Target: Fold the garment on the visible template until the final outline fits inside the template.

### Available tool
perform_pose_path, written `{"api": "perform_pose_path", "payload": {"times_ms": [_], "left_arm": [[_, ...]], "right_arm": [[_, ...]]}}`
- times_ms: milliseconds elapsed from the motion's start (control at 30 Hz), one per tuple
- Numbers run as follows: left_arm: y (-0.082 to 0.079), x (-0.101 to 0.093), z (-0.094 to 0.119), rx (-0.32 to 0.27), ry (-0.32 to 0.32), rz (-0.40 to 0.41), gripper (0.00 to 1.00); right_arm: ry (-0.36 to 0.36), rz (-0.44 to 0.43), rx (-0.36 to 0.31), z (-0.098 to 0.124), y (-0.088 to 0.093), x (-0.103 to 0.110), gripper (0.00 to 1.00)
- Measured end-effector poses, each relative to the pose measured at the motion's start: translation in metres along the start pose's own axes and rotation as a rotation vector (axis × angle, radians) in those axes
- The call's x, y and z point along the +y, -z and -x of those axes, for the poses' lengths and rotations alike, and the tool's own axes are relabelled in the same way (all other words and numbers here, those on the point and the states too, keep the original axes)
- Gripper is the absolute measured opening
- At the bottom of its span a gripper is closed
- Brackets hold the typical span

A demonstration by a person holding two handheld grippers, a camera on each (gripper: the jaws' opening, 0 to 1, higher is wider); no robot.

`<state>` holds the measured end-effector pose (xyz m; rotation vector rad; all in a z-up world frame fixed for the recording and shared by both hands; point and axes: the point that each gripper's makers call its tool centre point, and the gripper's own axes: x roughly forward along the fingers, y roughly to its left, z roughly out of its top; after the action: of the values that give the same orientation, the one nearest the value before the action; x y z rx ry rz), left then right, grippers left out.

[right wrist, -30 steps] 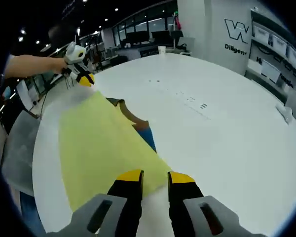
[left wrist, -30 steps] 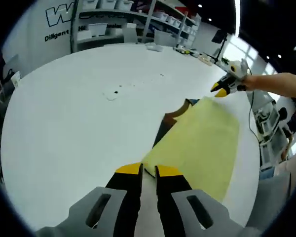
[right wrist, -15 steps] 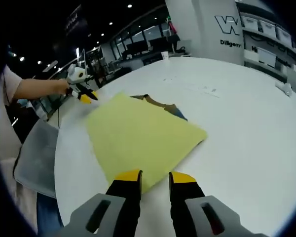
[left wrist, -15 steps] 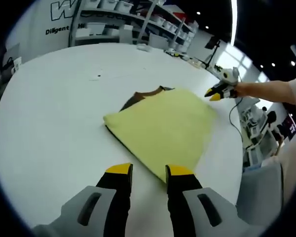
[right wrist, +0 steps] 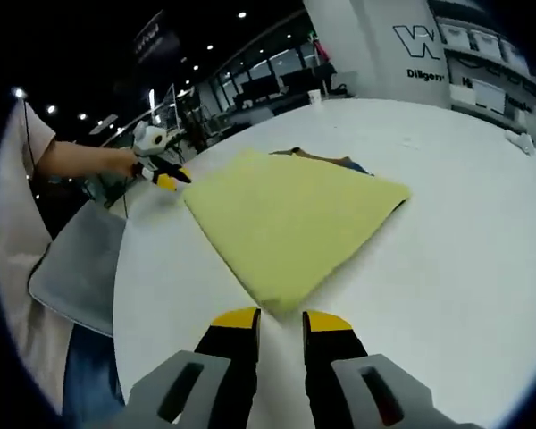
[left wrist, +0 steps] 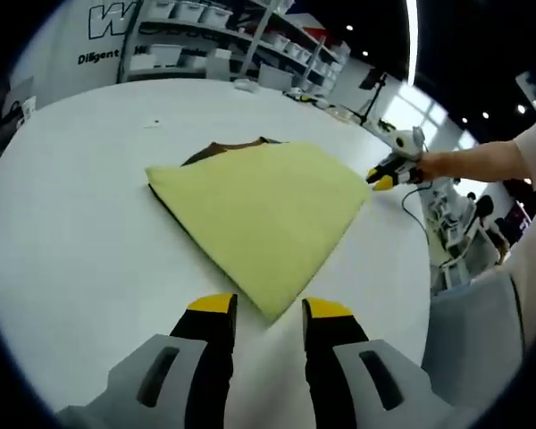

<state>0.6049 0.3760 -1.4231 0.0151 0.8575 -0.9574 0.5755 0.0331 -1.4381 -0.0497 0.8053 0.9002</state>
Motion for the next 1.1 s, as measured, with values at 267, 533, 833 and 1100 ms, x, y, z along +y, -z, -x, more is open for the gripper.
{"api": "perform_pose_path", "payload": {"times_ms": [267,533,833,1100], "left_arm": [[0.016,-0.003,-0.009,0.022,-0.011,-0.032,0.22],[0.009,-0.002,-0.014,-0.011,-0.011,-0.049,0.1],[0.007,0.0,-0.007,-0.013,0.005,-0.117,0.01],[0.011,0.008,0.003,0.023,-0.002,-0.174,0.01]], "right_arm": [[0.01,0.026,-0.028,-0.008,-0.003,0.003,0.02],[0.006,0.055,-0.027,-0.011,-0.007,0.004,0.0],[-0.021,0.139,0.01,-0.002,-0.006,0.001,0.0],[-0.107,0.395,0.139,0.007,0.004,0.012,0.0]]}}
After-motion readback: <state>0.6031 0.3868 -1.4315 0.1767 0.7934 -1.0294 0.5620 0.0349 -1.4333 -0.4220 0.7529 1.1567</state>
